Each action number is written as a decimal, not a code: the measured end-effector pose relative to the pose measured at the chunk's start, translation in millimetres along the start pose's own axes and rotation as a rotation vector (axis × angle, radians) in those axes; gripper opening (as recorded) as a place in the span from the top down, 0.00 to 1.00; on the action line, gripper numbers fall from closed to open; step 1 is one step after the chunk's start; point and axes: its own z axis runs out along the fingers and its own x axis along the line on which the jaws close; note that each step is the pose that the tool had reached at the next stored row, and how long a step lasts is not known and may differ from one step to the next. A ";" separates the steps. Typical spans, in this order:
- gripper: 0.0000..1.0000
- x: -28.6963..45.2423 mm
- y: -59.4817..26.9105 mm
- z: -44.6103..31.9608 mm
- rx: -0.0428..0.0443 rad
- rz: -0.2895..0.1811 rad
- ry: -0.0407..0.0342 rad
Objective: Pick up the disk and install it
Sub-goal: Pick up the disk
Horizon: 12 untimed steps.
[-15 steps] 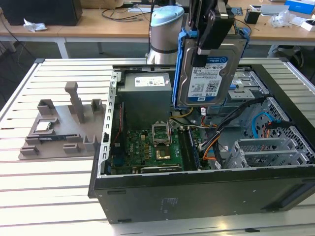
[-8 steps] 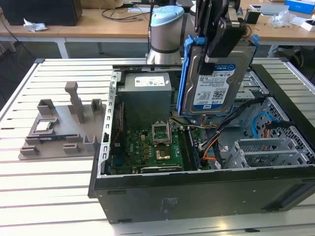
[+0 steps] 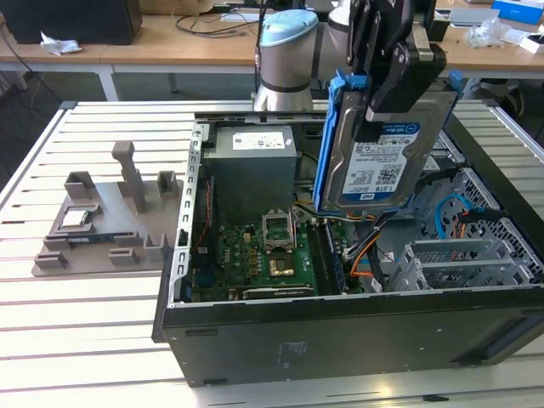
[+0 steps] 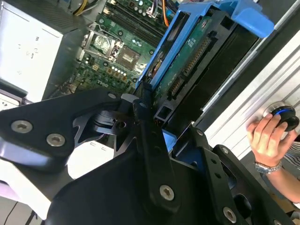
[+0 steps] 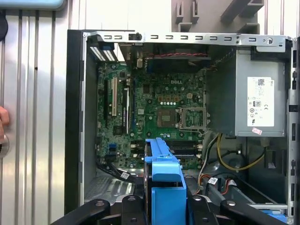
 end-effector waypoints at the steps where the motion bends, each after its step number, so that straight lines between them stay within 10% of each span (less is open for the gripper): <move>1: 0.63 4.2 -1.1 0.2 0.0000 0.000 0.0000; 12: 0.63 45.0 -13.8 2.3 -0.0001 0.000 0.0001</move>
